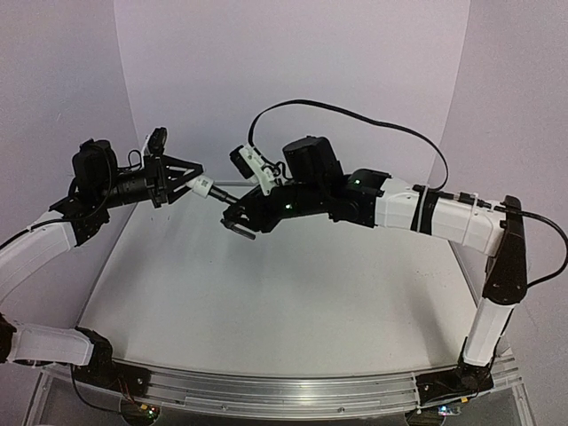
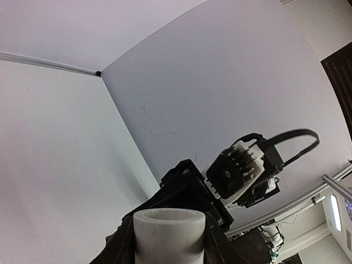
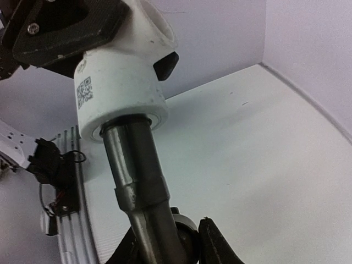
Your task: Install the water faucets
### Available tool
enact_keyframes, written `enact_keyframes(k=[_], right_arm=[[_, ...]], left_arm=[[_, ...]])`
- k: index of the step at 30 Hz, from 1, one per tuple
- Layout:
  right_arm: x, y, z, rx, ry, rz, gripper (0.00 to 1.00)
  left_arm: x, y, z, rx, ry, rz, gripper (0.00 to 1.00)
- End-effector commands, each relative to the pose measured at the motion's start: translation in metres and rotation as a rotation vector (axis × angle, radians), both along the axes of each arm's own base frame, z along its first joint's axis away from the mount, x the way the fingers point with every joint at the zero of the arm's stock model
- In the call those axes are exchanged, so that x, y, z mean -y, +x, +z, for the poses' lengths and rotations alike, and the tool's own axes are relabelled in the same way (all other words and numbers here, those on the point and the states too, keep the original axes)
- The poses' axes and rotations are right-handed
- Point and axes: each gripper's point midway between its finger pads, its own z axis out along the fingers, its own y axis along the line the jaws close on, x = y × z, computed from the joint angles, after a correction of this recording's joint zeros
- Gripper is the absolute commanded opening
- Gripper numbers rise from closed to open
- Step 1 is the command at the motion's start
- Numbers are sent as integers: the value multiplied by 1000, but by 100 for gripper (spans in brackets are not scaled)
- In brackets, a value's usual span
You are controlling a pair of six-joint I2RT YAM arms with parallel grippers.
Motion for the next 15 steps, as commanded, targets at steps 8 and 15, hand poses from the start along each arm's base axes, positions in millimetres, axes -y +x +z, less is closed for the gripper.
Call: enact_keyframes(k=[8, 15], right_arm=[[29, -9, 86, -894, 461, 473, 28], [43, 10, 92, -806, 526, 390, 60]], left_arm=[[-4, -16, 51, 164, -59, -15, 0], [-6, -16, 53, 170, -59, 5, 0]])
